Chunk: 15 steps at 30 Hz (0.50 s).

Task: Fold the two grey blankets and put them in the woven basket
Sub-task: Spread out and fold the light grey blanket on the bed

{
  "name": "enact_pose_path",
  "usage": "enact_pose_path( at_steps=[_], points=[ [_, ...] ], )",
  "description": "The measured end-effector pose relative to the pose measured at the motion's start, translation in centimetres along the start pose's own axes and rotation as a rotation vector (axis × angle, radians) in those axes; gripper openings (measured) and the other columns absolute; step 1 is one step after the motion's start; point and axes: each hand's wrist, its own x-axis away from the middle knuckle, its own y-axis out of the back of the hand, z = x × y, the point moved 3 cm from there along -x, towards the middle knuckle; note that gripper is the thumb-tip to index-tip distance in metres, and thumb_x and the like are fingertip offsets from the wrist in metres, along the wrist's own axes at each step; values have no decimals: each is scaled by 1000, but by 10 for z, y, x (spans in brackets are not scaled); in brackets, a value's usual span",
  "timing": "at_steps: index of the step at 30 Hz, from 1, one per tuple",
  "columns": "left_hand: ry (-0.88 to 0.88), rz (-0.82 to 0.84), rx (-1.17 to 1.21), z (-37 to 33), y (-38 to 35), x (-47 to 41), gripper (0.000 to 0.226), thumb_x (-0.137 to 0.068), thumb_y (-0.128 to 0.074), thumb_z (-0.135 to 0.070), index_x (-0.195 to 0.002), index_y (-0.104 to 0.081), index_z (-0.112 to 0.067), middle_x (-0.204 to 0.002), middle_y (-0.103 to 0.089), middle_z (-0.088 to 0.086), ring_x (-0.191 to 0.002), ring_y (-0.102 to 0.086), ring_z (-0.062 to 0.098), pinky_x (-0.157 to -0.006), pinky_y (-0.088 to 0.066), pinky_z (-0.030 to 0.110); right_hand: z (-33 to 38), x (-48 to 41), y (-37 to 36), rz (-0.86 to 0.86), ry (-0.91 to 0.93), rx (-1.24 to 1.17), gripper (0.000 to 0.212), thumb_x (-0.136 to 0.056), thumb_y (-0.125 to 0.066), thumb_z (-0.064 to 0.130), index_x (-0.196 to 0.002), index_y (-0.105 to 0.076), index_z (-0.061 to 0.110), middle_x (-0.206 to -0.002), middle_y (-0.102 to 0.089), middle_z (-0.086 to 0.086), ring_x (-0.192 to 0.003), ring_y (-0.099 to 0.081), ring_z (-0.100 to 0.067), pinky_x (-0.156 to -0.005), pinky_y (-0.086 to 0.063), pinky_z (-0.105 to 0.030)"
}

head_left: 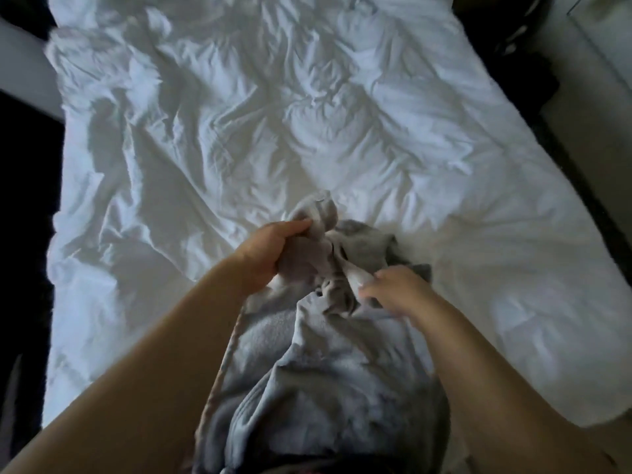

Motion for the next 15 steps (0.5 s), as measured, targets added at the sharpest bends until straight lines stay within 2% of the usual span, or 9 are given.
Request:
enact_pose_path(
  at_steps=[1,2,3,5,6,8,10,12,15],
  points=[
    [-52,-4,-5,-15,-6,18,25,-90,-54,-20,-94,-68,1,-101,-63,22,-93,-59,31,-95,-45,42,10,14,19,-138,67,158,19,-84,-56,39,-82,-64,22,-92,-64,-9,-100,-61,-28,-83,-43,-31],
    [-100,-8,-1,-29,-11,36,30,-89,-52,-19,-102,-66,3,-104,-62,23,-98,-57,32,-101,-42,45,19,32,37,-240,135,198,23,-87,-51,41,-81,-61,22,-94,-65,-9,-102,-60,-30,-85,-41,-35],
    [-148,-9,6,-44,-17,54,34,-88,-50,-19,-108,-65,4,-105,-63,23,-100,-58,32,-102,-42,45,26,48,52,-301,201,138,25,-89,-48,41,-78,-58,21,-92,-65,-8,-96,-61,-31,-79,-42,-34],
    [-236,-14,-6,-70,-29,92,32,-88,-50,-21,-103,-66,2,-94,-68,18,-91,-63,29,-94,-47,42,39,83,80,-334,274,-157,26,-92,-48,34,-81,-59,14,-87,-67,-9,-82,-63,-28,-67,-47,-35],
    [-282,-33,-17,-80,-36,109,26,-88,-52,-22,-94,-68,-3,-83,-71,13,-83,-64,25,-87,-50,39,45,100,91,-332,267,-416,25,-91,-50,30,-84,-63,10,-84,-68,-10,-77,-65,-27,-65,-52,-37],
    [-392,-77,-79,-92,-48,138,16,-90,-57,-21,-80,-67,-14,-65,-70,1,-70,-65,18,-71,-52,30,55,126,104,-198,194,-1057,19,-91,-54,22,-81,-63,9,-67,-66,-8,-59,-65,-21,-51,-54,-30],
    [-526,-79,-171,-93,-62,163,21,-94,-55,-26,-78,-65,-19,-65,-70,-6,-66,-65,10,-63,-52,22,69,151,110,8,197,-1536,21,-95,-51,16,-76,-56,9,-49,-59,-3,-41,-59,-12,-37,-44,-17],
    [-625,-56,-243,-83,-72,182,25,-96,-51,-38,-84,-68,-23,-76,-72,-9,-75,-68,6,-69,-54,19,83,171,111,194,297,-1754,24,-97,-45,12,-77,-55,4,-50,-60,-5,-40,-59,-11,-37,-45,-15],
    [-708,-42,-295,-68,-74,202,30,-81,-62,-51,-97,-68,-26,-93,-74,-5,-92,-69,8,-83,-56,25,95,190,104,286,426,-1788,25,-98,-41,10,-81,-56,0,-57,-63,-9,-45,-62,-13,-42,-49,-16]
  ],
)
